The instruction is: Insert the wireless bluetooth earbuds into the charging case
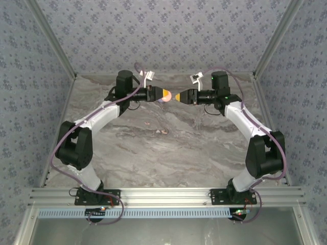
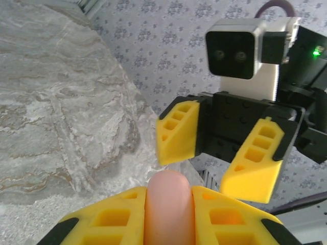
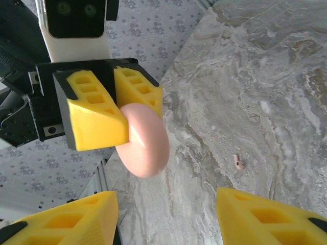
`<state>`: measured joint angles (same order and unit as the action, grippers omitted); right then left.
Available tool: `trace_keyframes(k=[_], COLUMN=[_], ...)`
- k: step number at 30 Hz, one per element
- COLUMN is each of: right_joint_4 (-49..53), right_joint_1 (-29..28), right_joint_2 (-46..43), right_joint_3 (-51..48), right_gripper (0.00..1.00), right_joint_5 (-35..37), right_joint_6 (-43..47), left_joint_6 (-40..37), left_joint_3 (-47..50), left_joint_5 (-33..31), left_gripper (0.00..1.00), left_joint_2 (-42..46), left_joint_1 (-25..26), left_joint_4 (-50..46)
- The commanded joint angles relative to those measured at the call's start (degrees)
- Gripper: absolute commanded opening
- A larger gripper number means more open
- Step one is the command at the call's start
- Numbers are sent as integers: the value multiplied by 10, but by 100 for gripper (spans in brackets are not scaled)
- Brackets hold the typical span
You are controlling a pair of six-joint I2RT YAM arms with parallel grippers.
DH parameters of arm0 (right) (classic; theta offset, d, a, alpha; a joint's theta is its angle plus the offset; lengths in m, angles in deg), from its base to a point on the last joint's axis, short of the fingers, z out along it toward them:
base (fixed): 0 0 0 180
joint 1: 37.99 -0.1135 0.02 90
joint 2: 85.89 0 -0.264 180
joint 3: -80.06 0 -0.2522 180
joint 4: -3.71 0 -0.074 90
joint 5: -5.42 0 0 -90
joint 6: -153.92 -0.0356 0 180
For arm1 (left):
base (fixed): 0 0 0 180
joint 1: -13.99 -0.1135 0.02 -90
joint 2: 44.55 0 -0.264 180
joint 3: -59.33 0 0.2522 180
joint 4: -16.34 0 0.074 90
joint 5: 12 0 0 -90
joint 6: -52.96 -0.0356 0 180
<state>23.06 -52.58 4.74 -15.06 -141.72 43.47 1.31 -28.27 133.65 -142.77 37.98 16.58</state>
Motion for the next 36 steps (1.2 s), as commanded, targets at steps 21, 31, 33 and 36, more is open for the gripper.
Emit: trace_keyframes(k=[21, 31, 33, 36], right_joint_4=[6, 39, 45, 53], right_joint_1=[-41, -45, -46, -45], right_joint_2=[9, 11, 10, 8], right_joint_3=[62, 68, 69, 71], right_gripper=[43, 28, 24, 20], right_joint_5=[-69, -72, -68, -65], right_joint_6=[36, 56, 59, 64], left_joint_6=[-42, -41, -41, -39], left_joint_3=[-31, -31, -31, -30], left_joint_5=[39, 29, 22, 19], left_gripper=[21, 21, 21, 21], left_joint_2=[45, 49, 51, 54], left_joint_1=[26, 26, 26, 26], left_joint_4=[0, -1, -3, -3])
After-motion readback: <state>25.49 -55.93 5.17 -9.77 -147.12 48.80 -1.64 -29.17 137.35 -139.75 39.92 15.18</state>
